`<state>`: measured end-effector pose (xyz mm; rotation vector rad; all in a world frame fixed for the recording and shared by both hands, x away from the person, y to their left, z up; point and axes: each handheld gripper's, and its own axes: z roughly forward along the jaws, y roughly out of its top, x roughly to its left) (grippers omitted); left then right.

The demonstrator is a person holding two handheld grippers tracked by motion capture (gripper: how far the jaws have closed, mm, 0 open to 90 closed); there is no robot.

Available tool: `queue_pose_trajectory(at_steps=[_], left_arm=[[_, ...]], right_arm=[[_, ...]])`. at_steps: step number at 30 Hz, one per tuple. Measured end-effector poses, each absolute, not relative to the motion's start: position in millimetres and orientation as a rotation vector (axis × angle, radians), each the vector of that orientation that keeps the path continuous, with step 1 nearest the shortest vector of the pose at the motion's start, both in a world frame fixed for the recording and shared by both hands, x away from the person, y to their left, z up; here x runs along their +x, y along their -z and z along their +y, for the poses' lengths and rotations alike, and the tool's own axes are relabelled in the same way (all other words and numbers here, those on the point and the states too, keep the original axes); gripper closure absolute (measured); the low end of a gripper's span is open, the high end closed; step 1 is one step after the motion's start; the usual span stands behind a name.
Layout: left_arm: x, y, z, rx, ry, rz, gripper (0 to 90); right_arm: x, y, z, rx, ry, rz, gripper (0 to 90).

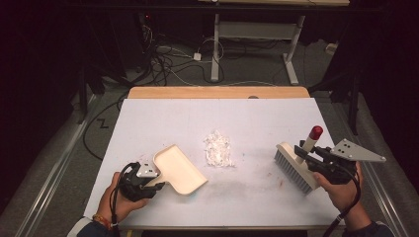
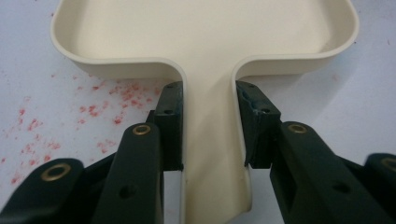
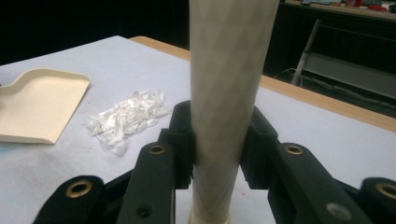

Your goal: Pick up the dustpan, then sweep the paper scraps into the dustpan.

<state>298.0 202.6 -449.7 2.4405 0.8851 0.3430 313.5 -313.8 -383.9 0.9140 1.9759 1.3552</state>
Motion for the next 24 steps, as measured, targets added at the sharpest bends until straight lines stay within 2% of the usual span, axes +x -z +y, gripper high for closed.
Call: queue_pose_trajectory(at_steps=[12, 19, 24], left_arm=[[299, 448, 201, 2.449, -0.345, 0.874, 63.4], [300, 448, 199, 2.452, -0.340, 0.872, 63.4], [303, 448, 196, 2.456, -0.338, 0.865, 63.4]], right_arm=[[321, 382, -308, 0.918, -1.364, 1.968, 70.3], [349, 378, -285, 0.927, -1.391, 1.926, 70.4], [390, 372, -245, 0.854, -1.359, 1.936, 70.3]])
